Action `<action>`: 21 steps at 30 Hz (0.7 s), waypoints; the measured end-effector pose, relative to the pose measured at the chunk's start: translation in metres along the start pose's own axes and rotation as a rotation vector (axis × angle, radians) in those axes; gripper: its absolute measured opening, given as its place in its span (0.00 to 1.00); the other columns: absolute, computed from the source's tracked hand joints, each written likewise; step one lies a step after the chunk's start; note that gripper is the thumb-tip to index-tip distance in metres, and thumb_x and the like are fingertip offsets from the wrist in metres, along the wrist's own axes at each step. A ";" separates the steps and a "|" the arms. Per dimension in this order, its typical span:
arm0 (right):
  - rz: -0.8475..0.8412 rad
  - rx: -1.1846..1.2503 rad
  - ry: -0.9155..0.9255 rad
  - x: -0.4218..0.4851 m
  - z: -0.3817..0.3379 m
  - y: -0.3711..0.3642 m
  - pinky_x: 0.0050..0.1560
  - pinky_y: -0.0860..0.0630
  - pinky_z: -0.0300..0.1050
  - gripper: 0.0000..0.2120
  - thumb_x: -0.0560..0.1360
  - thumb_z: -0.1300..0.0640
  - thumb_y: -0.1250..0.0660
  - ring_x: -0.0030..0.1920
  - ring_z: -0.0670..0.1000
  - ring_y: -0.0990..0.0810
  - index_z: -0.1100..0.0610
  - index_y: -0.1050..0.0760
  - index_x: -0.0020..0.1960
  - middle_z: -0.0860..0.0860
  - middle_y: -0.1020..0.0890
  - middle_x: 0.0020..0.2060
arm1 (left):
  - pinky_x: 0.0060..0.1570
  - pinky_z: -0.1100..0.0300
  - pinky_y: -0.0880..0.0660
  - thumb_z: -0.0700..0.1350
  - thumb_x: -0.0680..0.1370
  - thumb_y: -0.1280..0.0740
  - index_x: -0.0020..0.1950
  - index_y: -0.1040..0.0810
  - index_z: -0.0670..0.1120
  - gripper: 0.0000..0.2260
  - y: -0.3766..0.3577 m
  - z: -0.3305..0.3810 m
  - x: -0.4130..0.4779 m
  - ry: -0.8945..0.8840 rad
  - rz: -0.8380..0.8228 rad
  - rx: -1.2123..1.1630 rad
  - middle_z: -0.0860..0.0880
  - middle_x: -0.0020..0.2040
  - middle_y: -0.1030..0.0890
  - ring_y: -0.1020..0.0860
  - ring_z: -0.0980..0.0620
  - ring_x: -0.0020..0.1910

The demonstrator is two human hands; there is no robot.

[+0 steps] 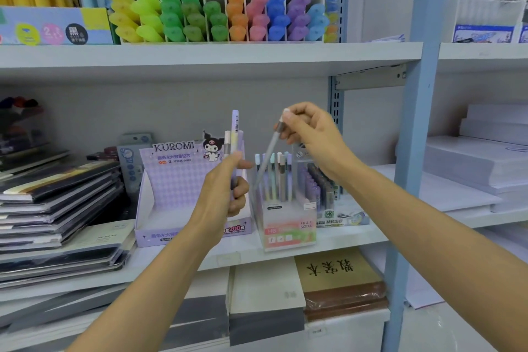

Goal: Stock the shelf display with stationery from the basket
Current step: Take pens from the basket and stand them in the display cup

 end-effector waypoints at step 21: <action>-0.045 -0.555 0.010 -0.002 0.053 0.007 0.43 0.20 0.40 0.06 0.76 0.59 0.30 0.37 0.47 0.19 0.58 0.24 0.51 0.53 0.17 0.36 | 0.21 0.64 0.41 0.49 0.78 0.33 0.46 0.25 0.45 0.08 0.025 -0.022 0.002 -0.048 0.069 -0.019 0.52 0.29 0.29 0.39 0.55 0.23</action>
Point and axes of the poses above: each hand's wrist, its own x-axis towards the middle knuckle, its own y-axis out of the back of the hand, z = x × y, the point moved 9 cm from there along x, towards the middle knuckle
